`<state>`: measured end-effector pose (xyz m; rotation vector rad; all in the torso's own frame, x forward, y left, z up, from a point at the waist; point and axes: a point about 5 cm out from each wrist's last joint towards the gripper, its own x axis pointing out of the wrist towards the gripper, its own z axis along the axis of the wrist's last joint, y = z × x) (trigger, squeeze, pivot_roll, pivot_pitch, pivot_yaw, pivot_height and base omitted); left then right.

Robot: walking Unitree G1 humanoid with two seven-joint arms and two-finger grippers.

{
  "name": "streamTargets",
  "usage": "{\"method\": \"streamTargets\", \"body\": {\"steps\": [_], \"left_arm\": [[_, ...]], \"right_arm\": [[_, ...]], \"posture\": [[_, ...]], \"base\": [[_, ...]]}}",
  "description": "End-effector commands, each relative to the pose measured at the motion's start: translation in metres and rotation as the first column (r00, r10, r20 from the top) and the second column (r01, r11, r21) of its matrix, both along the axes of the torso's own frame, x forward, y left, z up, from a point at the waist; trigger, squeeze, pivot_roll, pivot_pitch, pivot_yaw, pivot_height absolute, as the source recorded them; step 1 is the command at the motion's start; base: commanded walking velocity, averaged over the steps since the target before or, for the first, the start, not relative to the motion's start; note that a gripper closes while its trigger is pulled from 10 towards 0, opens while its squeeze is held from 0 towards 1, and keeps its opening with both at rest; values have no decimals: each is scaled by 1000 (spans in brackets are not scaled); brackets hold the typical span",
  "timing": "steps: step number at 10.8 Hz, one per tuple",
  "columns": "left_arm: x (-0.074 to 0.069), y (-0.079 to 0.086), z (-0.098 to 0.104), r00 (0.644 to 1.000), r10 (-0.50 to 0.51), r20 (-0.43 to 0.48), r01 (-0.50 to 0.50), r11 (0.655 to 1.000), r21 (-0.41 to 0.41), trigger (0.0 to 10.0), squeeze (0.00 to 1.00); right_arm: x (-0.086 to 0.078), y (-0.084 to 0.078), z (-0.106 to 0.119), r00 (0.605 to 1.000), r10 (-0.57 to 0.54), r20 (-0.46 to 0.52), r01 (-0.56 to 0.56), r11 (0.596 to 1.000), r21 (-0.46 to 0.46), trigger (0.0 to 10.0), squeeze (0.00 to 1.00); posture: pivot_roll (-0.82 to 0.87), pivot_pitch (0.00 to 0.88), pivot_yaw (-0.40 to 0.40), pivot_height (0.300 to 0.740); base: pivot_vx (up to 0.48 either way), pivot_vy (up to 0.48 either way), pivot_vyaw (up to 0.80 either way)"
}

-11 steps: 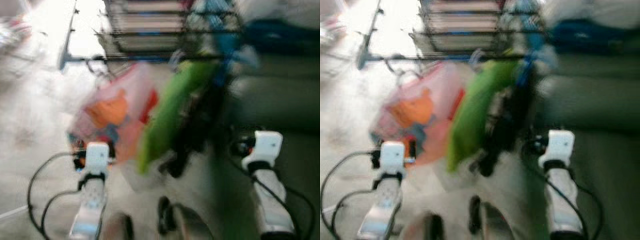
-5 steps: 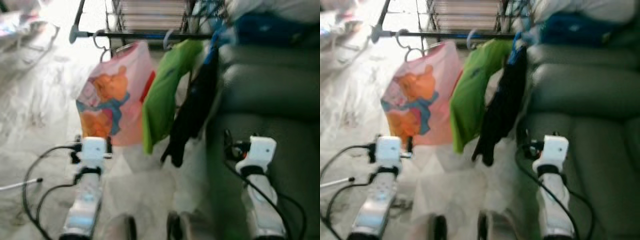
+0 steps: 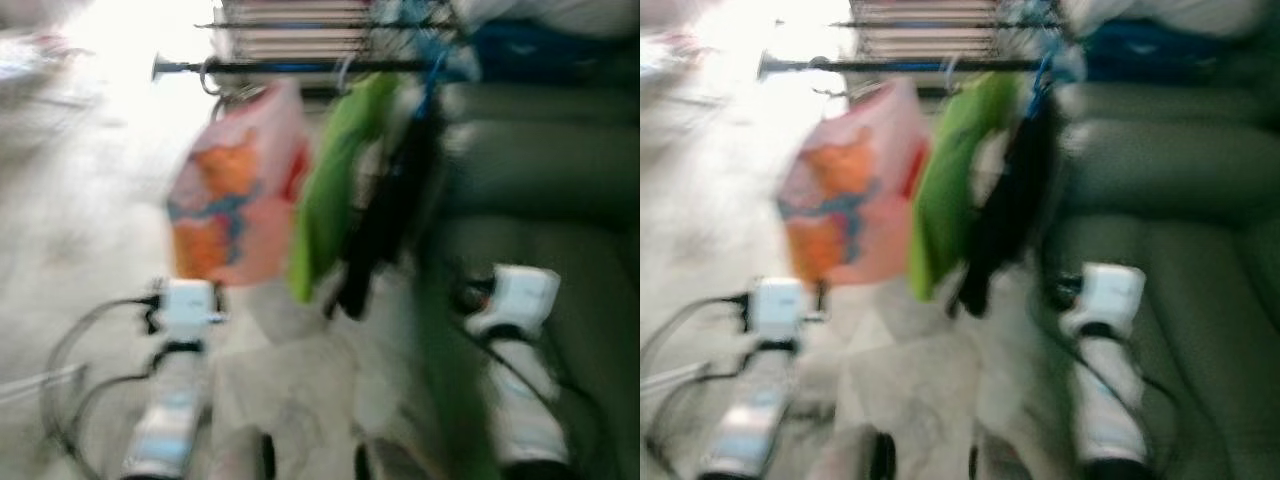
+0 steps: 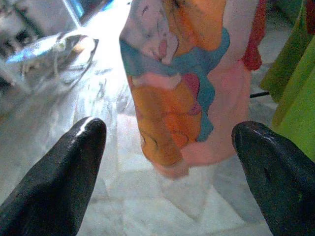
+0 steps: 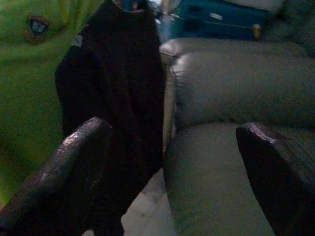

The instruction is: Hang hanger

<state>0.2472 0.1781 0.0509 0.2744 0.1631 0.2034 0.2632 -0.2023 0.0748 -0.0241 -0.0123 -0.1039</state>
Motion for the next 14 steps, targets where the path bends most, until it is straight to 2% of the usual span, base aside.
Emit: {"method": "streamTargets", "body": {"steps": [1,2,4,5,7,11,14], "left_arm": [[-1,-5,1,1000,-16,2,16,1000,-4,10000,0],[-1,-5,1,1000,-18,3,18,1000,0,10000,0],[-3,-8,1,1000,-25,6,25,1000,19,10000,0],[-3,-9,3,999,-29,18,28,999,39,10000,0],[-4,-12,1,1000,-20,-7,20,1000,25,10000,0],[-4,-12,-1,1000,0,-12,0,1000,3,10000,0],[-3,-20,5,998,-61,21,61,998,-9,10000,0]], "right_arm": [[-6,-9,-6,999,-29,-28,29,1000,-7,10000,0],[-6,-9,-7,999,-29,-28,28,1000,-7,10000,0],[-8,-7,-9,999,-21,-34,21,1000,-6,10000,0],[-7,-5,-7,1000,8,-30,-9,999,-37,10000,0],[-5,-4,-6,1000,10,-24,-11,1000,-17,10000,0],[-3,-4,-5,1000,22,-19,-22,1000,-6,10000,0],[0,-5,-2,1000,23,-16,-24,1000,-14,10000,0]], "posture": [[-38,176,5,740],[-37,178,7,740],[-37,181,7,740],[-35,180,5,740],[-35,182,0,740],[-39,182,-9,740],[-43,180,-14,740]], "base": [[0,480,-800],[0,480,-800],[0,480,0],[0,0,0],[0,0,397],[-446,0,0],[-97,0,0]]}}
